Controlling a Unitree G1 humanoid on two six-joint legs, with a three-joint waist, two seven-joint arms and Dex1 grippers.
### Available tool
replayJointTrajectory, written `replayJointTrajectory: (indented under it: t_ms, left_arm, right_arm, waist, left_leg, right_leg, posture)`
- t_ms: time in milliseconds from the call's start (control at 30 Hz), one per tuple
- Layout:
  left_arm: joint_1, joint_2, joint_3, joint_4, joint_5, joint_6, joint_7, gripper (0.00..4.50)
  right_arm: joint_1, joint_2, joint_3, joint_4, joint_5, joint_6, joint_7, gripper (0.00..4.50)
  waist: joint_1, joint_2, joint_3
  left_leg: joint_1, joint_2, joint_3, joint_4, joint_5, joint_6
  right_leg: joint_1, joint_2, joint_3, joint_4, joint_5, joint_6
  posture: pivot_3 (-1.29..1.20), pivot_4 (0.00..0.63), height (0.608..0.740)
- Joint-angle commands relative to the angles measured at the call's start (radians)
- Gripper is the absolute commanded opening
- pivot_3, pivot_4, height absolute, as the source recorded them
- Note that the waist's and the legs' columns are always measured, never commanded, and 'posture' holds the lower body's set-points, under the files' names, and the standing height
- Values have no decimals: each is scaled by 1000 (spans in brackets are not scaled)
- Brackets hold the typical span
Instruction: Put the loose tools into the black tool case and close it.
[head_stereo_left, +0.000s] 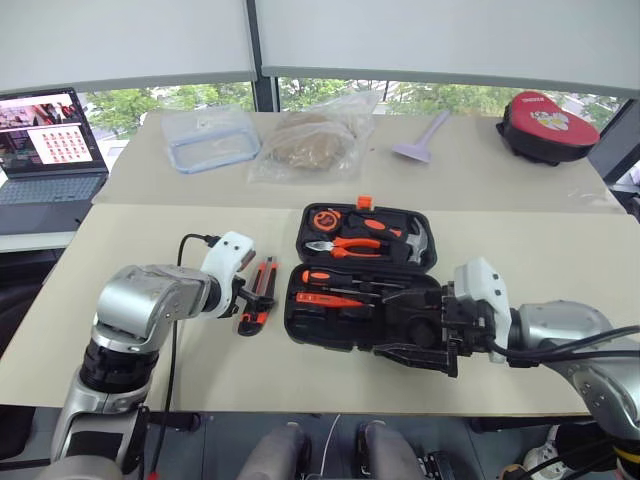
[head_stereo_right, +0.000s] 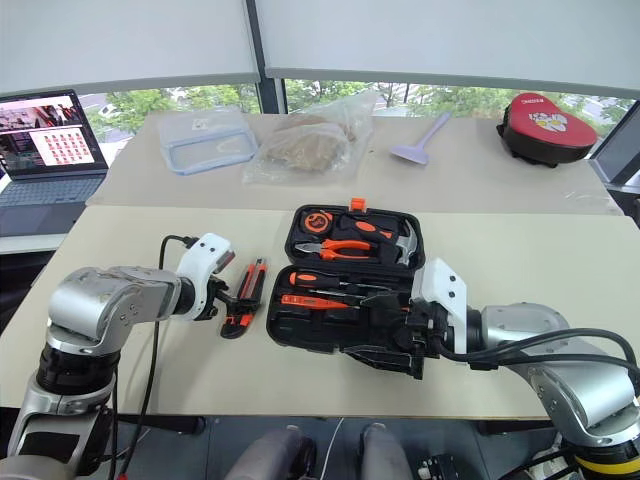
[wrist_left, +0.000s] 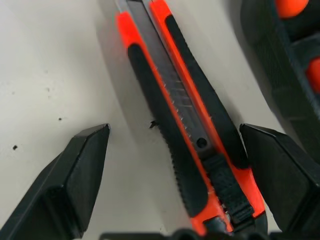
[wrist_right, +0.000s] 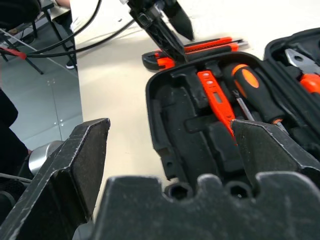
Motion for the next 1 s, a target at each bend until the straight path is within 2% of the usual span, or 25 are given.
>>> replayJointTrajectory:
  t_ms: [33, 67, 100, 133, 233, 267, 333, 400, 467, 600, 733, 867, 1000]
  left_arm:
    - [22, 10, -53, 44, 0, -22, 0, 4479]
    - [23, 18, -61, 50, 3, -37, -1, 4479]
    - [24, 23, -65, 57, 3, -47, -3, 3953]
    - [24, 28, -66, 63, 2, -55, -6, 3830]
    - [24, 67, -69, 93, 4, -105, -27, 2761]
    - [24, 86, -72, 103, 7, -132, -38, 2267]
    - [21, 142, -75, 130, 23, -255, -90, 1681]
    - [8, 193, -71, 158, 35, -409, -172, 1679]
    - [-43, 260, -59, 209, 30, -638, -358, 1679]
    - [-142, 296, -120, 276, 26, -945, -681, 1679]
    - [-252, 206, -244, 323, 52, -1042, -860, 1679]
    - [-343, 93, -352, 377, 90, -1046, -948, 1679]
    - [-369, 57, -460, 397, 171, -1088, -1021, 1679]
  right_arm:
    - [12, 1, -52, -45, 22, -8, -25, 4500]
    - [15, 0, -56, -46, 23, -7, -27, 4500]
    - [18, -2, -59, -47, 23, -8, -29, 4500]
    - [21, -3, -62, -47, 22, -9, -30, 4500]
    - [28, -7, -78, -47, 23, -8, -32, 4500]
    - [30, -7, -83, -46, 23, -8, -32, 4500]
    - [35, -14, -94, -44, 27, 0, -34, 4500]
    - [46, -23, -109, -42, 39, 17, -31, 4500]
    - [73, -41, -150, -42, 92, 54, -16, 4500]
    - [114, -67, -181, -38, 64, 36, -18, 4500]
    - [151, -64, -202, -51, 59, 36, -38, 4500]
    - [182, -56, -223, -78, 61, 38, -62, 4500]
    - [210, -55, -246, -100, 65, 41, -84, 4500]
  waist:
    - [1, 1, 0]
    - [1, 1, 0]
    - [1, 1, -1]
    - [1, 1, -1]
    - [-1, 1, -1]
    - [-1, 1, -1]
    - [-3, 2, -1]
    - [-3, 1, -1]
    - [-4, 0, 0]
    - [6, -1, 0]
    - [6, 0, 0]
    - [-2, -1, 1]
    - [-16, -1, 1]
  left_leg:
    - [1, 0, 0, 0, -2, -3]
    - [3, 0, 0, 0, -3, -6]
    - [4, 0, 0, 0, -3, -6]
    - [4, 0, 0, 0, -3, -6]
    - [5, 0, 0, 0, -3, -6]
    - [5, 0, 0, 0, -3, -6]
    - [5, 0, 0, 0, -3, -6]
    - [4, 0, 0, 0, -3, -6]
    - [2, 0, 0, 0, -3, -6]
    - [-5, 0, 0, 1, 1, -1]
    - [-5, -1, 0, 1, 1, 1]
    - [-7, -1, 0, 2, 2, 4]
    - [-7, 0, 1, 1, 2, 4]
  right_leg:
    - [0, 0, 0, 0, 0, 0]
    - [1, 0, 0, 0, 0, 0]
    - [2, 0, 0, 0, 0, 0]
    - [2, 0, 1, 0, 0, 0]
    - [2, 0, 1, 0, 0, 0]
    - [2, 0, 1, 0, 0, 0]
    - [2, 0, 1, 0, 0, 0]
    - [1, 0, 1, 1, 0, 0]
    - [1, 0, 1, 1, 0, -1]
    - [-3, 0, -2, -1, 1, -2]
    - [0, -3, -2, -4, 1, -1]
    - [-2, -2, -2, -3, 1, -1]
    - [-3, -1, -1, -2, 1, -1]
  posture:
    - [0, 150, 722]
    - [0, 150, 722]
    - [0, 150, 722]
    - [0, 150, 722]
    - [0, 150, 722]
    - [0, 150, 722]
    - [0, 150, 722]
    - [0, 150, 722]
    - [0, 150, 722]
    - [0, 150, 722]
    - [0, 150, 722]
    - [0, 150, 722]
    - [0, 150, 722]
